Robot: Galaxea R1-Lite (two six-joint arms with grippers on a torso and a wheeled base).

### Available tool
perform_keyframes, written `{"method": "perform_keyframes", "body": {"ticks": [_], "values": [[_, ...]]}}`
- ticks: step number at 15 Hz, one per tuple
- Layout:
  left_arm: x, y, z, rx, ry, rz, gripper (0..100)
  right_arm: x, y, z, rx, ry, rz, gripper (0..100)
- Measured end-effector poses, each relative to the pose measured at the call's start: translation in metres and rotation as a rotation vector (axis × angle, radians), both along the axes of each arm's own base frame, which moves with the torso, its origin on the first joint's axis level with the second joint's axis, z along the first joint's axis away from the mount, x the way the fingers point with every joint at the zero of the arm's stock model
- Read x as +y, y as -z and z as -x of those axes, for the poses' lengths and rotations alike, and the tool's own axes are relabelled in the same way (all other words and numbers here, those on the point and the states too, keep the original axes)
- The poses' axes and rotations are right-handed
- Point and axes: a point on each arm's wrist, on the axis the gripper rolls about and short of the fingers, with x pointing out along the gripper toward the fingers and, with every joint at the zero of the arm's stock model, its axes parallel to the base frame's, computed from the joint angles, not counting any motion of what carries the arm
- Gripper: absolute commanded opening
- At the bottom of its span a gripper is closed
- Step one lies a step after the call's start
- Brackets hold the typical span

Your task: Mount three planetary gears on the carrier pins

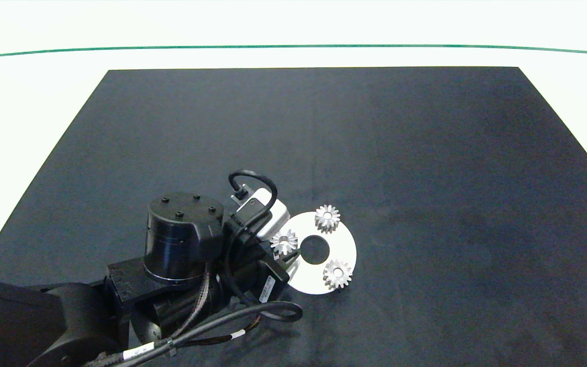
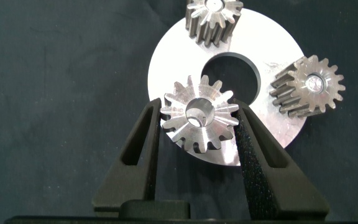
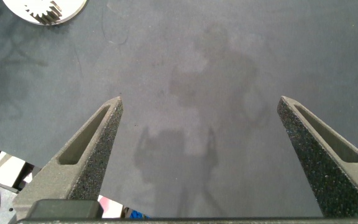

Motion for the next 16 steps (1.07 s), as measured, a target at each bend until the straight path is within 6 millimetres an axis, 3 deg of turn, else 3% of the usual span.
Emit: {"method": "perform_keyframes", "body": {"ticks": [16], "values": [[-0.0006, 0.0074, -0.0013, -0.007, 0.011, 0.015, 7, -0.0002, 0.0002, 0.0009, -0.002, -0.004, 0.0, 100]]}}
